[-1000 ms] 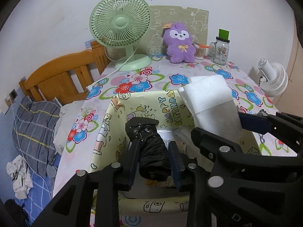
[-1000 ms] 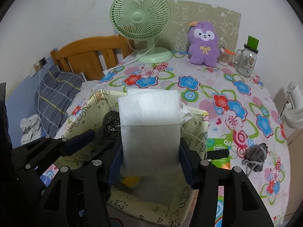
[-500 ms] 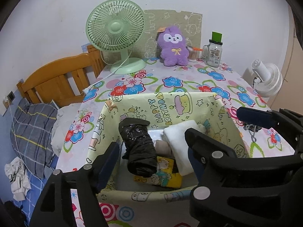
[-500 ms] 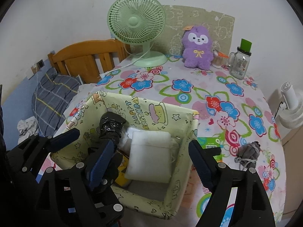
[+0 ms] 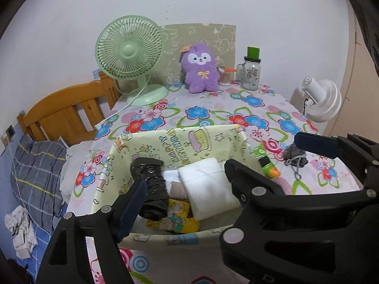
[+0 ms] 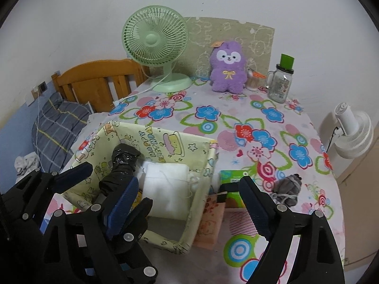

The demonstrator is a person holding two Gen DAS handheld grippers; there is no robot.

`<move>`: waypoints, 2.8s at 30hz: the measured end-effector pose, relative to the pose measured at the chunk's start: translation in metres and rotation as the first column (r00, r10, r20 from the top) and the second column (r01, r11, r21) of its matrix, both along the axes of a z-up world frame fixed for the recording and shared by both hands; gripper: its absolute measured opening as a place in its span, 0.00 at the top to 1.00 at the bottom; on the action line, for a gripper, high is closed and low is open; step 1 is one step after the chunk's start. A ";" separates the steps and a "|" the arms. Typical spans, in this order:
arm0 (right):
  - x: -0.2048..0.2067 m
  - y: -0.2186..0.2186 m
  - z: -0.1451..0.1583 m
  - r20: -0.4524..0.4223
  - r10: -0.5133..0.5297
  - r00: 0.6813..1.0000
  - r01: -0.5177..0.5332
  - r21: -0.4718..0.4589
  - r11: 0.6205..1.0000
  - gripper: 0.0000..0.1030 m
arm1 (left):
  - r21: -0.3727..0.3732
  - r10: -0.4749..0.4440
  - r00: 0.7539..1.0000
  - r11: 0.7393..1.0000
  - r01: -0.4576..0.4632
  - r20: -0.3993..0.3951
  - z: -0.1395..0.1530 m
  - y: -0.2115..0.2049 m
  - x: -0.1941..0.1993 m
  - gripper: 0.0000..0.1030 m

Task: Organize soft objects
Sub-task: 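Move both tools out of the box toward the grey pouch and green tissue pack, then grasp the grey drawstring pouch with the right tool while the left tool reaches the green tissue pack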

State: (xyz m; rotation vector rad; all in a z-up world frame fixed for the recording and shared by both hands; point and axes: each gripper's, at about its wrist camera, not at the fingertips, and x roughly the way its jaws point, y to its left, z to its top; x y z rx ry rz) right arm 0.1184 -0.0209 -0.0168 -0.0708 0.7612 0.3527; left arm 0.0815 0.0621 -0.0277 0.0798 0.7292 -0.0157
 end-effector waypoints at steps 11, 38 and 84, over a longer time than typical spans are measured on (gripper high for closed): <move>-0.010 -0.024 0.009 0.014 -0.032 0.999 0.032 0.009 0.999 0.13 | 0.002 -0.035 0.999 0.999 0.035 0.027 0.009 -0.024 -0.007 0.20; -0.018 -0.087 0.019 0.064 -0.103 0.993 0.103 0.011 0.995 0.13 | -0.008 -0.089 0.995 0.996 0.089 0.034 0.017 -0.080 -0.006 0.18; 0.024 -0.165 -0.023 0.024 -0.199 0.980 0.199 0.008 0.980 0.13 | -0.047 -0.120 0.990 0.992 0.116 -0.077 -0.021 -0.152 0.044 0.18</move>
